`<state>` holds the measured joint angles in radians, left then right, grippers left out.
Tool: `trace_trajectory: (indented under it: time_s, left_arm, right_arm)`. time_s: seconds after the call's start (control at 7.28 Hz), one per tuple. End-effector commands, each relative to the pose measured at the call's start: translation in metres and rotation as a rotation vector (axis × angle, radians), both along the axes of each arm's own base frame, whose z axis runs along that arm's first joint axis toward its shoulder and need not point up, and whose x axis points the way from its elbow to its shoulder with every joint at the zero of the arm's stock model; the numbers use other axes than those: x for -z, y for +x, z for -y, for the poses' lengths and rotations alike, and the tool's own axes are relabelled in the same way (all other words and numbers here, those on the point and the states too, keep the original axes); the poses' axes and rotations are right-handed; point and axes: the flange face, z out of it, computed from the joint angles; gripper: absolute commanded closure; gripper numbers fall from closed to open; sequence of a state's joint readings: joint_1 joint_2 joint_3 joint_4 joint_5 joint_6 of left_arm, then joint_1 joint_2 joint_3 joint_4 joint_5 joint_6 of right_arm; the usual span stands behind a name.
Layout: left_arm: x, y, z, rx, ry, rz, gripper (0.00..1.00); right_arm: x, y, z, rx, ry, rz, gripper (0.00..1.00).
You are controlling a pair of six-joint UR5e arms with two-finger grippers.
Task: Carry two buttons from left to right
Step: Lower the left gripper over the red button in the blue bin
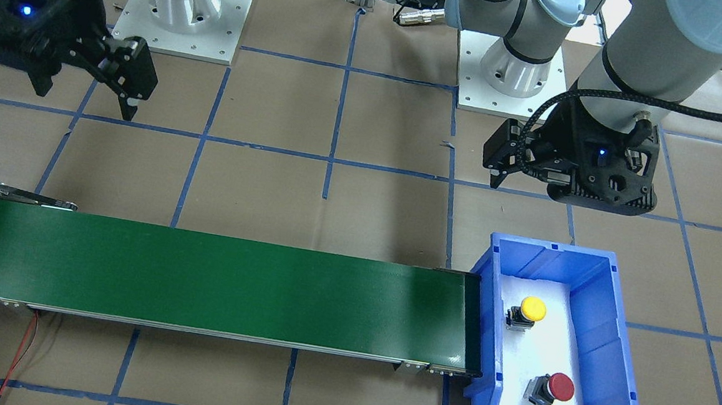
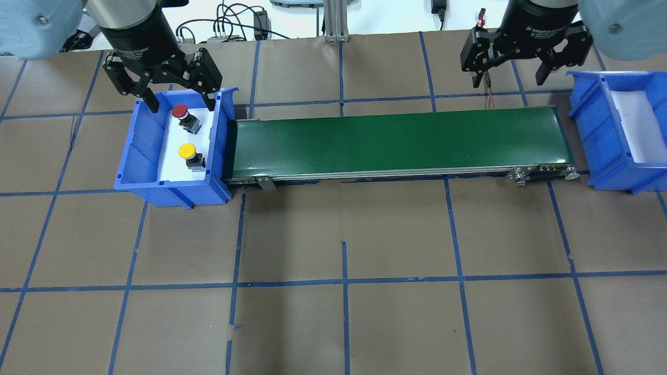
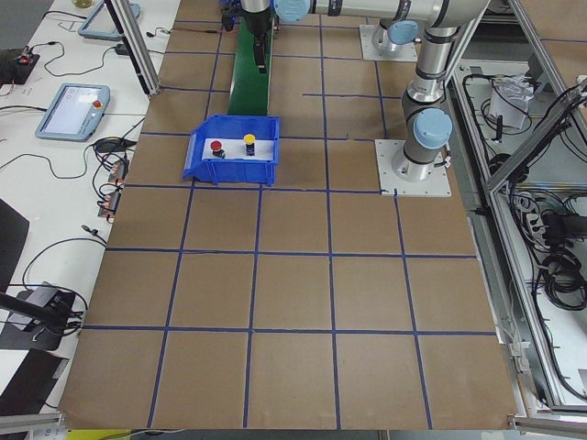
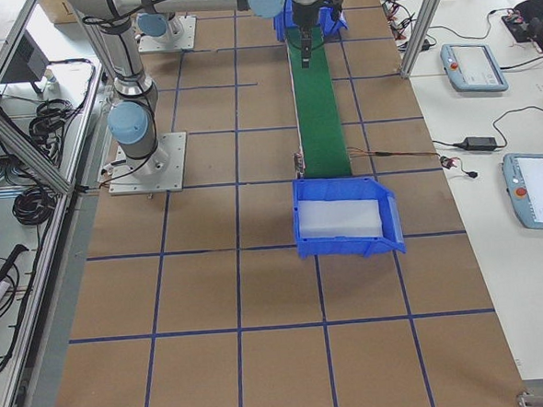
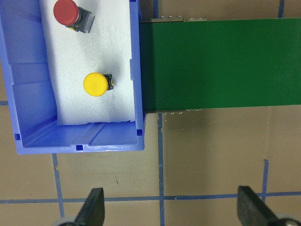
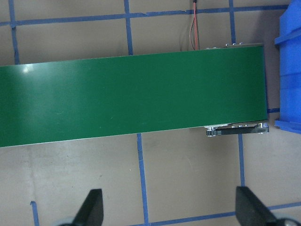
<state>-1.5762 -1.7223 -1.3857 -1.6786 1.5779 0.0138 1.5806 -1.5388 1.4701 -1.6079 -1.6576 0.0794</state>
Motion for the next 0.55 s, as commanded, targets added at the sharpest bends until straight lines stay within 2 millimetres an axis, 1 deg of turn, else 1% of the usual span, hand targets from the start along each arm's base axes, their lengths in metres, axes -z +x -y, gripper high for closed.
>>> trace_trajectory:
  time_s: [0.0, 0.27, 0.41]
  left_arm:
    - [-0.004, 0.0, -0.003, 0.002, -0.01, 0.003, 0.0]
    - [-0.005, 0.0, -0.003, 0.003, -0.01, 0.007, 0.0]
    - [0.003, 0.006, -0.004, 0.006, 0.0, 0.004, 0.0]
  right_arm:
    - [-0.006, 0.002, -0.014, -0.011, 0.008, -0.007, 0.0]
    - [-0.003, 0.002, -0.004, 0.002, 0.0, 0.006, 0.0]
    - [0.009, 0.003, 0.004, 0.0, 0.018, 0.021, 0.0]
